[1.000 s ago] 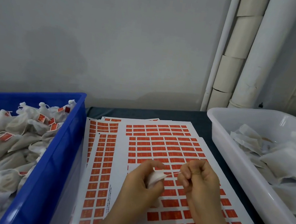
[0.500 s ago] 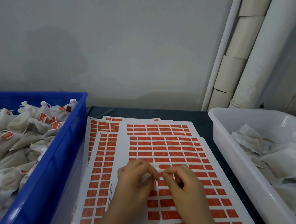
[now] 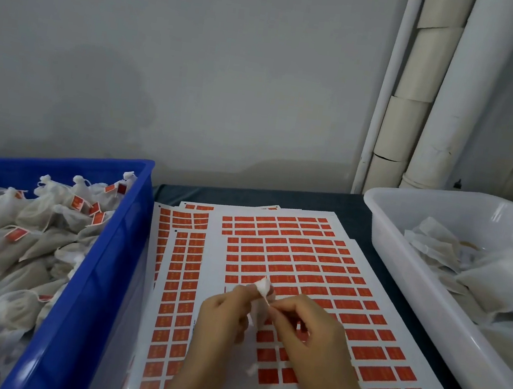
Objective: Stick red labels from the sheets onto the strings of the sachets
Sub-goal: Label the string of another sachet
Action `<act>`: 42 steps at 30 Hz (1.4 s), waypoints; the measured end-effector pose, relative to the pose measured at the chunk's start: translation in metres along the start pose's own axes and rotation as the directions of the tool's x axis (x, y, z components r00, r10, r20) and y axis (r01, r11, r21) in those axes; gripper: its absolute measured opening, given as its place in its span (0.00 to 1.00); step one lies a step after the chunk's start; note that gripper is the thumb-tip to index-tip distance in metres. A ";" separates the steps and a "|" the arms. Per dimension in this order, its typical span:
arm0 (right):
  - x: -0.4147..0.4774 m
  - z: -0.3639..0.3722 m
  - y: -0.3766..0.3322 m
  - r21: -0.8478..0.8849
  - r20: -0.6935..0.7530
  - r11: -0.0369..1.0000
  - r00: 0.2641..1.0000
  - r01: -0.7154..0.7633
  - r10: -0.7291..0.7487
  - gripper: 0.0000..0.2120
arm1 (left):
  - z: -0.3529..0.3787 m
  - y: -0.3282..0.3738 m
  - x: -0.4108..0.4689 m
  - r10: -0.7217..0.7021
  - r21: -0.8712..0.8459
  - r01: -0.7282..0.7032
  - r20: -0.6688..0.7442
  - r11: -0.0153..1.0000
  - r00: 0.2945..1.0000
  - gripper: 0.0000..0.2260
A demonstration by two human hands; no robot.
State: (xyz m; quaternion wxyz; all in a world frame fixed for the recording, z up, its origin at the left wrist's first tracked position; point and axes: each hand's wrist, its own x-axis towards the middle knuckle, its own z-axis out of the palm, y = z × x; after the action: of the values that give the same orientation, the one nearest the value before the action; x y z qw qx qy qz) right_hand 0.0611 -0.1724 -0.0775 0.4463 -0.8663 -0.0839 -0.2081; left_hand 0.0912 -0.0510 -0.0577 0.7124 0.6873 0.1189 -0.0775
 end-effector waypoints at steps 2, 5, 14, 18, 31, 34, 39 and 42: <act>-0.001 0.003 0.001 -0.016 0.032 1.000 0.999 0.007 -0.006 0.08 | 0.000 0.001 0.002 -0.054 -0.060 0.053 0.000 0.997 0.999 0.18; -0.002 0.005 0.003 -0.024 0.065 1.000 0.998 0.008 -0.006 0.10 | 0.001 0.000 0.001 -0.006 -0.073 0.007 0.019 0.997 1.000 0.16; -0.004 0.004 0.003 -0.047 0.061 0.998 0.998 0.031 -0.028 0.11 | 0.000 -0.008 0.001 0.178 -0.001 -0.178 0.014 0.984 0.984 0.09; -0.001 -0.001 0.004 -0.081 0.007 0.996 1.000 0.020 -0.019 0.08 | -0.004 -0.015 0.006 0.304 0.206 -0.311 0.065 0.928 0.950 0.04; -0.002 0.000 0.015 -0.296 0.076 0.938 0.984 0.178 -0.163 0.09 | -0.004 -0.025 0.011 0.608 0.452 -0.632 0.219 0.630 0.763 0.10; -0.001 0.002 0.013 -0.343 0.004 0.920 0.979 0.191 -0.202 0.04 | -0.005 -0.025 0.012 0.710 0.512 -0.678 0.174 0.527 0.683 0.11; -0.001 0.005 0.010 -0.405 -0.072 0.892 0.965 0.201 -0.251 0.02 | -0.002 -0.023 0.009 0.783 0.547 -0.659 0.011 0.516 0.621 0.13; 0.000 0.006 0.011 -0.445 -0.100 0.874 0.959 0.196 -0.266 0.04 | -0.001 -0.022 0.010 0.659 0.462 -0.546 -0.122 0.699 0.742 0.13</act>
State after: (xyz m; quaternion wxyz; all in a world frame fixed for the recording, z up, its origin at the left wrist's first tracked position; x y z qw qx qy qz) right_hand 0.0662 -0.1739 -0.0883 0.2212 -0.9077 -0.1032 -0.3414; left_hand 0.0942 -0.0501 -0.0819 0.5185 0.8207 -0.0347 0.2374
